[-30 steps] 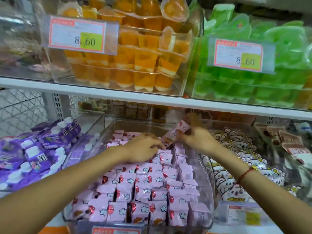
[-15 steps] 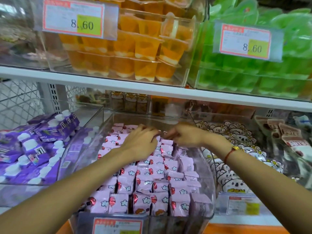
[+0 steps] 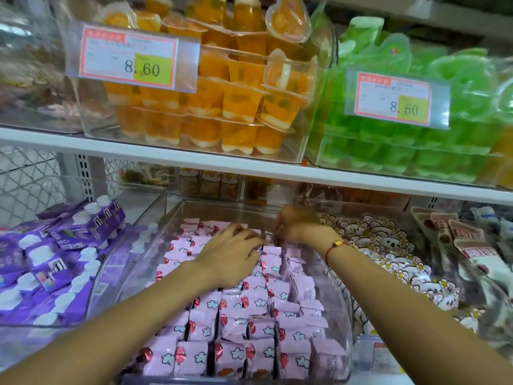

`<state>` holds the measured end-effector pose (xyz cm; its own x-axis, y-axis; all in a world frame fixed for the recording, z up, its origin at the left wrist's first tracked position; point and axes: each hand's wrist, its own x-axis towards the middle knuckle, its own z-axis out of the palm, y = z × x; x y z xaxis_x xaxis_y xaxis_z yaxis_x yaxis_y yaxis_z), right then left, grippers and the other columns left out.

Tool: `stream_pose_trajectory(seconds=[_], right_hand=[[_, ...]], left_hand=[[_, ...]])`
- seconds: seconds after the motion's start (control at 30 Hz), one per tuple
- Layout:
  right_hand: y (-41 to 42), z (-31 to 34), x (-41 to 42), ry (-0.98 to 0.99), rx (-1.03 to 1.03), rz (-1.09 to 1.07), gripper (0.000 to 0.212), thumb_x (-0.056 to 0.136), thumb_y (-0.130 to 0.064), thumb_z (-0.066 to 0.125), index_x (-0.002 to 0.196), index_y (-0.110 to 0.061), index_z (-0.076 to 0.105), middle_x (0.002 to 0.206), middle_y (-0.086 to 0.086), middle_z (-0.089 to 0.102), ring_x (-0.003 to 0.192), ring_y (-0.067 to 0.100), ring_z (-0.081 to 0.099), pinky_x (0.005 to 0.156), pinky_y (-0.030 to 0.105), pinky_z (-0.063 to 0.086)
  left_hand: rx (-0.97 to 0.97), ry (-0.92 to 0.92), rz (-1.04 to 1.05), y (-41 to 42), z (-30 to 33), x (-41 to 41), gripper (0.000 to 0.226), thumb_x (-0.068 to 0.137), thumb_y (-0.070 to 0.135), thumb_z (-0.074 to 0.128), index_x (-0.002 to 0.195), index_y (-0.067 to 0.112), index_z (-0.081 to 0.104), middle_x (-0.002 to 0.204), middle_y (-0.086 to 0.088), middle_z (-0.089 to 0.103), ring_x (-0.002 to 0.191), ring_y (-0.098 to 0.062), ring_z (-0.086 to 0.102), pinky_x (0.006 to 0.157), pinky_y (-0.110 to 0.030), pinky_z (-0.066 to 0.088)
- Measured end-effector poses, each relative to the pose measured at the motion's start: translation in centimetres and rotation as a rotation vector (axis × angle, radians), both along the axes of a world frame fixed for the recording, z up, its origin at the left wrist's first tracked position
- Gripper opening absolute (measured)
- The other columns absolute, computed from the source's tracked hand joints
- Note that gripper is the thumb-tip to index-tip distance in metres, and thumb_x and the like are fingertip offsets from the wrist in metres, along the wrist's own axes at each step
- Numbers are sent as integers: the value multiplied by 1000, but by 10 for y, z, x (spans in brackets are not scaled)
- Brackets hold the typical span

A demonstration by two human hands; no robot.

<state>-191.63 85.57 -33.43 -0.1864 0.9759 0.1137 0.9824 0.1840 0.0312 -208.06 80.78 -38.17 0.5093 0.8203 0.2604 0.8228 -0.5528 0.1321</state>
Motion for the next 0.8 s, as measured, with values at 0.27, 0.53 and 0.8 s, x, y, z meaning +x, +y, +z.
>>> stream_pose_trajectory(seconds=[0.27,0.53,0.8], right_hand=[[-10,5,2,348,84,-97,23,93,-17,42,76,-11,56,80,7,57,80,25,56,61,29,40],[-53,18,14,1614,216,-297,25,96,-3,39,112,1,57,100,17,62,69,18,56,62,26,48],[-82,28,4,1934,-60,-275,20,95,-5,47,113,2,54,75,9,67,47,9,65,47,19,54]], left_hand=[[-108,6,21,-1,10,1,42,99,29,30,140,33,40,148,8,39,133,-23,27,106,-38,27],[-214,-188,131,-19,38,0,41,93,14,43,132,25,51,115,-7,63,101,-25,57,74,-35,50],[-223,-454,-67,-41,72,0,76,71,16,79,136,25,39,131,1,49,109,-17,53,89,-38,52]])
